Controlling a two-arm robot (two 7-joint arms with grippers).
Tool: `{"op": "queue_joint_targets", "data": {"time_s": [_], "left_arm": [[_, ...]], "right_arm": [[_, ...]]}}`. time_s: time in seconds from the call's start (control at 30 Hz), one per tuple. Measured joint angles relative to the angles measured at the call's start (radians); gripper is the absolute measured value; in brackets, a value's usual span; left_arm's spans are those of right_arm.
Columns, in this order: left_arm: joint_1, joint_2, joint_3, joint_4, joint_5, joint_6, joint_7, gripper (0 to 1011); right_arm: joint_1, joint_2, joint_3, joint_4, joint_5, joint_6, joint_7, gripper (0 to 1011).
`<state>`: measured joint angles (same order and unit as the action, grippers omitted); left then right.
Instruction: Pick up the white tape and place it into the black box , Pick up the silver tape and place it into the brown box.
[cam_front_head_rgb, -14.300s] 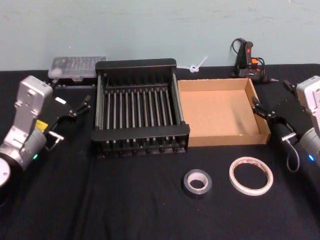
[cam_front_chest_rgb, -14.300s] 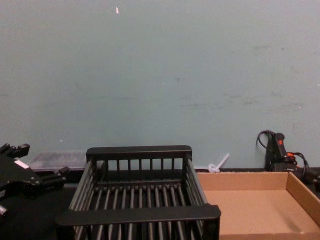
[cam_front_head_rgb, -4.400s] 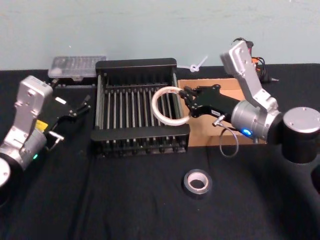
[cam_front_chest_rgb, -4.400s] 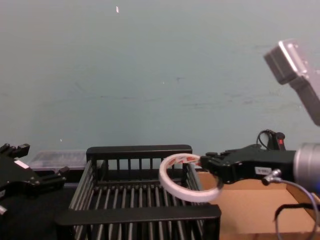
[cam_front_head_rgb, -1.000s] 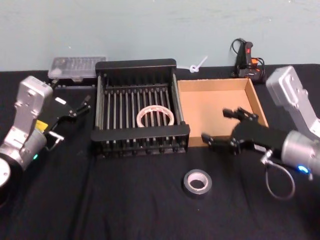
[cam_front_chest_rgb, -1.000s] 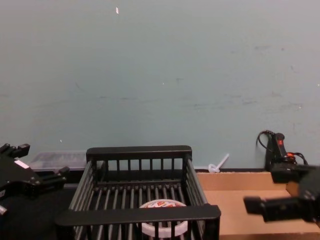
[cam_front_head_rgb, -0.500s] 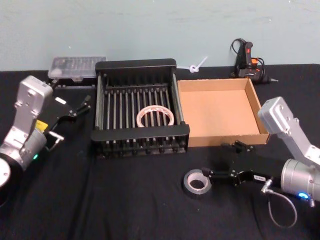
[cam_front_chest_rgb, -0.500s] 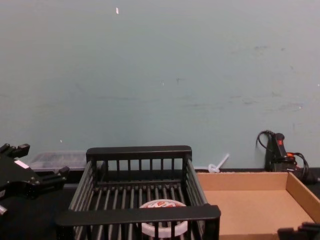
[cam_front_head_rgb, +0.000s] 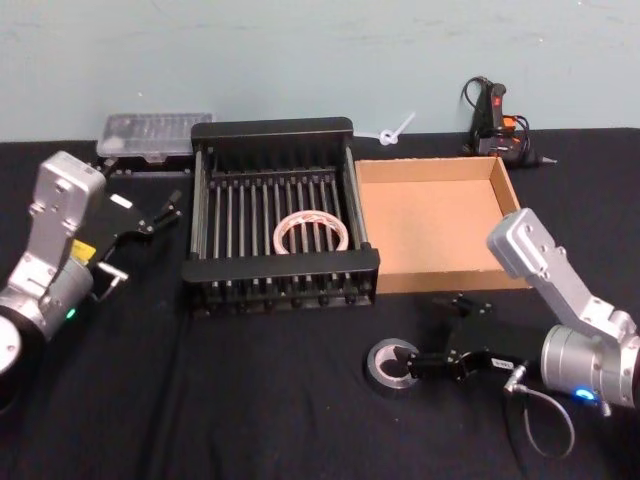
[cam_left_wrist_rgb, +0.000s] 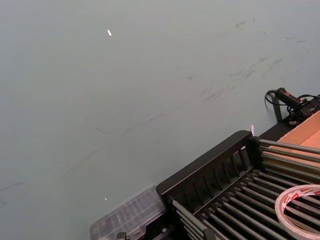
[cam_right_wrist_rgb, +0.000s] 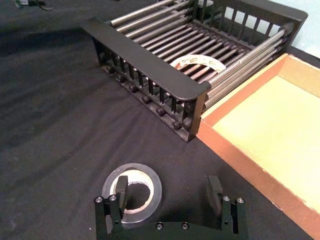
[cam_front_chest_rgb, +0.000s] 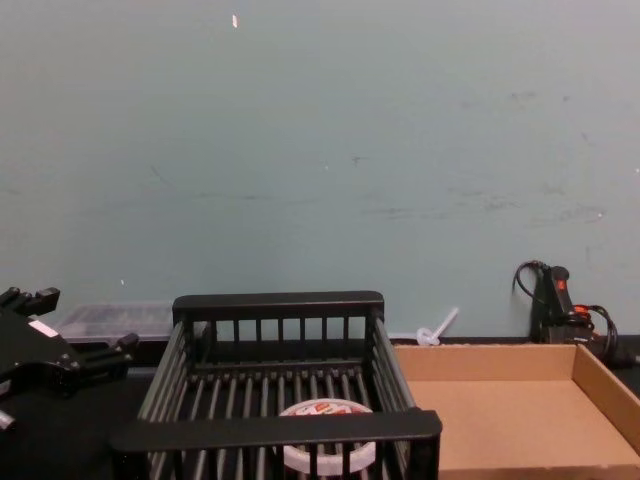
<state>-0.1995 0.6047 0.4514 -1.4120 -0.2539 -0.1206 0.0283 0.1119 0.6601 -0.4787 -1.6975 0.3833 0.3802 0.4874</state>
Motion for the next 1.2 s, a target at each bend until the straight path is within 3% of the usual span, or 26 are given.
{"op": "queue_joint_targets", "data": {"time_s": [0.6,1.2], "left_arm": [[0.000,0.000,0.000,0.000,0.000,0.000,0.000,1001],[0.000,0.000,0.000,0.000,0.000,0.000,0.000,1001]], "right_arm": [[0.045,-0.035,-0.045,0.064,-0.048,0.011,0.009,1002],[0.051,-0.048,-0.050,0.079,-0.062,0.016,0.011,1002]]}}
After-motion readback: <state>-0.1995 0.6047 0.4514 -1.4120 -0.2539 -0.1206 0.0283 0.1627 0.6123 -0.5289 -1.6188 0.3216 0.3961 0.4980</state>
